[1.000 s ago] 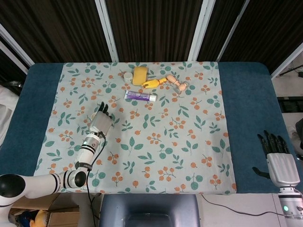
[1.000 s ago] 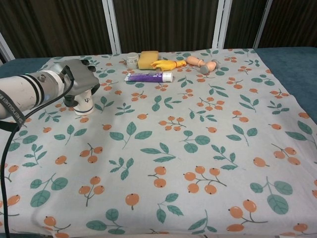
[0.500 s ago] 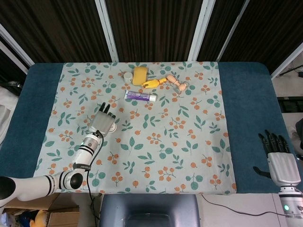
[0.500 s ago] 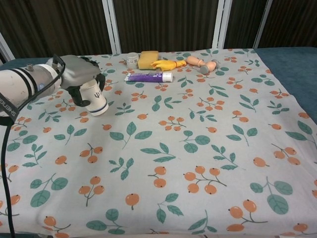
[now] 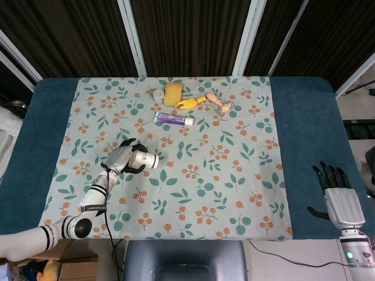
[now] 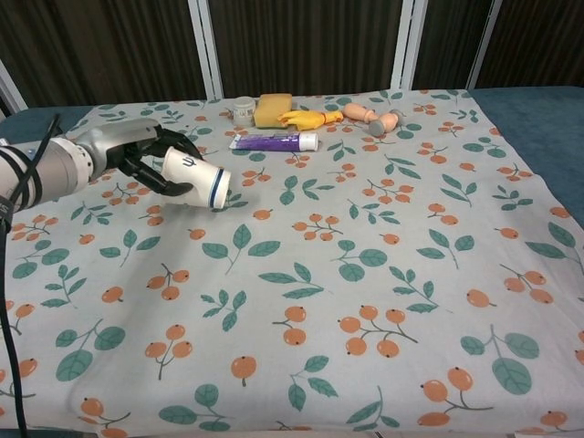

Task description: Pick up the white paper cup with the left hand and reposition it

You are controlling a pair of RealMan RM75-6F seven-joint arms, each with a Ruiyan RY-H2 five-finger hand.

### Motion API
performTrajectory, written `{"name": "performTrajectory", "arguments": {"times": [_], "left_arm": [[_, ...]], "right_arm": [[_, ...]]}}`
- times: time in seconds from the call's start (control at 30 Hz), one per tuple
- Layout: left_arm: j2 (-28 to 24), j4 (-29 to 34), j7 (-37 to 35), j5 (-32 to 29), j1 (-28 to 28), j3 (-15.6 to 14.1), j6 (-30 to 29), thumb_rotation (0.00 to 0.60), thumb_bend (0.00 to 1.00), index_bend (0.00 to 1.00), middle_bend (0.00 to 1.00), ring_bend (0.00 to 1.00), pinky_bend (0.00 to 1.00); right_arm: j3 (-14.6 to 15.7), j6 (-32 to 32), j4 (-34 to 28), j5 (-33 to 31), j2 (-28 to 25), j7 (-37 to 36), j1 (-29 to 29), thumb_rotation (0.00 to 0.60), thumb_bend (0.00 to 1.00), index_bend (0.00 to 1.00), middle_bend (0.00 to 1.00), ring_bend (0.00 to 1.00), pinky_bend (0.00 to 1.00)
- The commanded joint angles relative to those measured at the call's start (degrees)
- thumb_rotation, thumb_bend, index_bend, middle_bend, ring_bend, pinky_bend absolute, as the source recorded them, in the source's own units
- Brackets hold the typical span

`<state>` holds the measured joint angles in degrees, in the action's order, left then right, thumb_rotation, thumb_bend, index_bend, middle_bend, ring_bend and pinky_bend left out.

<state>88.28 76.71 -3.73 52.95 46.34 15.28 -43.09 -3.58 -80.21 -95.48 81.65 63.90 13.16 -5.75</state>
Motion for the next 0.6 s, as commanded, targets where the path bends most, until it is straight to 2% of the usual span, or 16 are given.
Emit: {"name": "performTrajectory", "arguments": {"times": [0.03, 0.23, 0.3, 0.4, 0.47, 0.6], "left_arm": [[3.9, -6.9, -16.5, 11.1, -4.0, 1.8, 3.1, 0.600, 0.37, 0.40, 0.35, 0.00, 0.00], [5.8, -14.0, -24.2, 19.0, -4.0, -1.2, 3.1, 0.600, 0.37, 0.38, 0.32, 0.00, 0.00], [5.6, -14.9, -24.4, 20.4, -3.5, -2.3, 4.1, 0.600, 0.36, 0.32, 0.24, 0.00, 0.00], [5.3, -15.5, -24.6, 21.6, -3.1, -3.4, 4.7, 0.600, 0.35, 0.13, 0.04, 0.00, 0.00], [5.3, -15.7, -24.6, 22.0, -3.0, -3.7, 4.4, 0.600, 0.36, 0.04, 0.00, 0.00, 0.00], [5.1, -15.3, -24.0, 22.3, -3.1, -3.9, 3.2, 0.600, 0.36, 0.00, 0.00, 0.00, 0.00]], "right_arm": [[-0.2, -1.1, 0.5, -0.2, 0.7, 1.9, 0.3, 0.600, 0.24, 0.00, 0.00, 0.00, 0.00], [-0.7, -2.3, 1.3, -0.8, 1.5, 2.9, 0.6, 0.600, 0.24, 0.00, 0.00, 0.00, 0.00], [-0.9, -2.7, 1.8, -1.2, 2.0, 4.1, 0.7, 0.600, 0.24, 0.00, 0.00, 0.00, 0.00], [-1.0, -2.7, 1.8, -1.9, 2.6, 4.9, 0.7, 0.600, 0.24, 0.00, 0.00, 0.00, 0.00], [-1.1, -2.7, 1.8, -2.1, 2.8, 5.1, 0.7, 0.600, 0.24, 0.00, 0.00, 0.00, 0.00], [-1.1, -2.5, 1.5, -2.1, 2.6, 4.9, 0.6, 0.600, 0.24, 0.00, 0.00, 0.00, 0.00]]}}
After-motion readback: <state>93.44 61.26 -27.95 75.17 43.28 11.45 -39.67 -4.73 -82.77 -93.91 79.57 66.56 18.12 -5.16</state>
